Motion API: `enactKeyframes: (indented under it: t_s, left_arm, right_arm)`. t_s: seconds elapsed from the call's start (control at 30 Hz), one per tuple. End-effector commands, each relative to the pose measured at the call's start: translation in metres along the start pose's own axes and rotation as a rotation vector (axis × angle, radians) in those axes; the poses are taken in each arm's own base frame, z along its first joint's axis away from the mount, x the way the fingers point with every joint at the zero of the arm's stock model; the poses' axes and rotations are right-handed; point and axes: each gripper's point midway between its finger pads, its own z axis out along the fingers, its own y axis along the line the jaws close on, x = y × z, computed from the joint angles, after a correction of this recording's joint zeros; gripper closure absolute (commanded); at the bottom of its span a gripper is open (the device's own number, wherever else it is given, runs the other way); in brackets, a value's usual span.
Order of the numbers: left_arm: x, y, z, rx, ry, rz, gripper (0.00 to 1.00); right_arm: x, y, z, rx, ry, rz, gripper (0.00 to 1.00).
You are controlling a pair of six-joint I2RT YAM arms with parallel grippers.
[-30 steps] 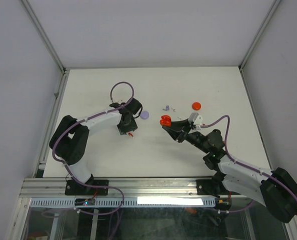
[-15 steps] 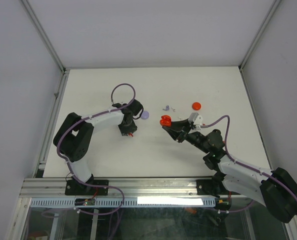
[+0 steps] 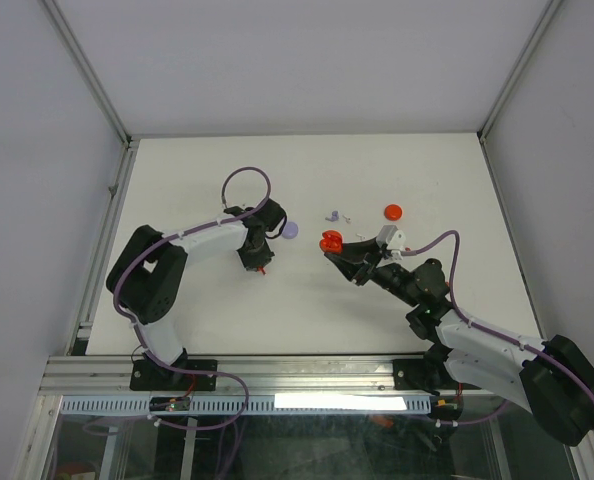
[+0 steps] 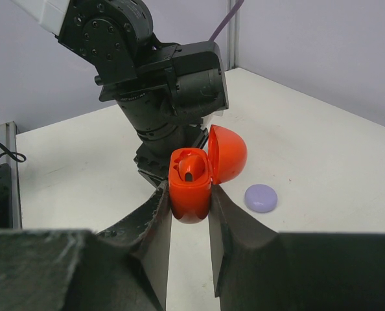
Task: Insert the wireless bluetooth earbuds into the charging case
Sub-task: Pick up the earbud from the center of the board.
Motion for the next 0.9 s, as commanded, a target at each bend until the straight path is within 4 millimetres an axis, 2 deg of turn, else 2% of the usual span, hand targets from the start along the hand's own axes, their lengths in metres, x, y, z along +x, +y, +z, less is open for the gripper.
enactKeyframes:
  t_s: [0.0, 0.23, 0.43, 0.67, 0.87]
  left_arm:
    - [-0.011, -0.011, -0.014, 0.074, -0.057, -0.017, 0.81]
    - [-0.038, -0.025, -0.047, 0.221, -0.178, -0.001, 0.84]
    - [-0.062, -0.038, -0.089, 0.375, -0.303, 0.040, 0.87]
    - [-0.086, -0.056, -0.163, 0.661, -0.506, 0.135, 0.91]
    - [-0.092, -0.063, -0.228, 0.911, -0.686, 0.225, 0.95]
  right_arm:
    - [-0.014, 0.000, 0.002, -0.006, -0.043, -0.029, 1.00]
    - [-0.019, 0.001, 0.006, -0.019, -0.042, -0.033, 1.00]
    - [-0.024, 0.002, 0.010, -0.028, -0.049, -0.031, 1.00]
    - [-0.030, 0.003, 0.015, -0.037, -0.067, -0.038, 1.00]
    - [-0.035, 0.006, 0.021, -0.061, -0.080, -0.029, 1.00]
